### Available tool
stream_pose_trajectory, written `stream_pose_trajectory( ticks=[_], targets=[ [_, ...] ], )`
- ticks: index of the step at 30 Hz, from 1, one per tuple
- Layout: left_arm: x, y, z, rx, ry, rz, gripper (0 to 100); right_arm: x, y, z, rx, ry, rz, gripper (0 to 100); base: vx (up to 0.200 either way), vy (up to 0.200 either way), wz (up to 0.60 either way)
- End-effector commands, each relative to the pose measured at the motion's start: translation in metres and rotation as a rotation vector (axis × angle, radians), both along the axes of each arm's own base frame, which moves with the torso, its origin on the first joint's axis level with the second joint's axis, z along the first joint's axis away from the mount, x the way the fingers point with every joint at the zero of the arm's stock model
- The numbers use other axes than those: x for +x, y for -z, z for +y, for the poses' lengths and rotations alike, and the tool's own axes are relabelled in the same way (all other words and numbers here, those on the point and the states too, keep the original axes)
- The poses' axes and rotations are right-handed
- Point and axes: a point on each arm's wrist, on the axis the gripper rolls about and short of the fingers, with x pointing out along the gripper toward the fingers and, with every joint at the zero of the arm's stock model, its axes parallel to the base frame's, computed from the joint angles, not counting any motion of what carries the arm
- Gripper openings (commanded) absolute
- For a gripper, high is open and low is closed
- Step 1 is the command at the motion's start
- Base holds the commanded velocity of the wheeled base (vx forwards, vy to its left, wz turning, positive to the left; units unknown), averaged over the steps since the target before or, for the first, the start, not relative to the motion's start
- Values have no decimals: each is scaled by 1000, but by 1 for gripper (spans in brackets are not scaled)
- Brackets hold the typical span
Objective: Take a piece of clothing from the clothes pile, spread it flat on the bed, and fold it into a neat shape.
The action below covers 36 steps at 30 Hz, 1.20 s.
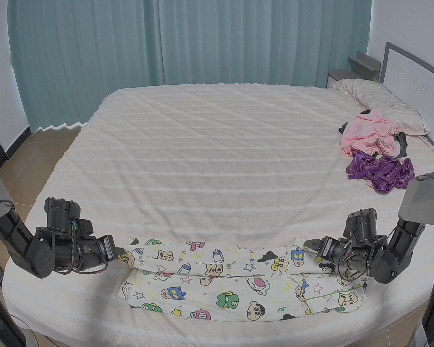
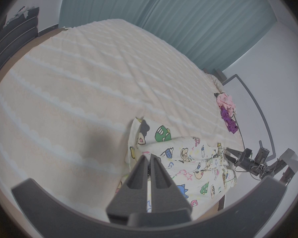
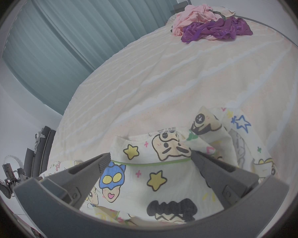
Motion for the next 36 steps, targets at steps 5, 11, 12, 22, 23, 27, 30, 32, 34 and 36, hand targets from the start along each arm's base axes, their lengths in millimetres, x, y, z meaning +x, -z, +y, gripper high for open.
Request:
stream_pose_trajectory(
  ticks=[5, 11, 12, 22, 23, 27, 30, 32, 34, 36],
  targets=[
    [-1, 22, 5, 30, 8, 54, 0, -8, -11, -8, 9, 19, -22, 100, 0, 0, 0],
    [-3, 22, 5, 24, 8, 35, 0, -19, -32, -20, 30, 40, -61, 100, 0, 0, 0],
    [-2, 22, 4, 23, 7, 29, 0, -25, -35, -23, 35, 39, -56, 100, 0, 0, 0],
    [-1, 19, 4, -17, -36, 31, 0, -56, -23, -36, 47, 29, 55, 100, 0, 0, 0],
    [-1, 19, 4, -21, -40, 33, 0, -59, -22, -36, 45, 29, 64, 100, 0, 0, 0],
    [-1, 20, 5, -23, -41, 38, 0, -63, -20, -38, 47, 36, 83, 100, 0, 0, 0],
    [-1, 20, 4, -23, -40, 38, 0, -59, -22, -37, 126, 66, 84, 100, 0, 0, 0],
    [-1, 19, 4, -24, -41, 34, 0, -55, -24, -35, 182, 72, 77, 100, 0, 0, 0],
    [-1, 19, 5, -24, -42, 34, 0, -52, -22, -35, 210, 72, 75, 100, 0, 0, 0],
    [-1, 19, 5, -24, -42, 34, 0, -49, -18, -38, 216, 77, 79, 100, 0, 0, 0]
  ],
)
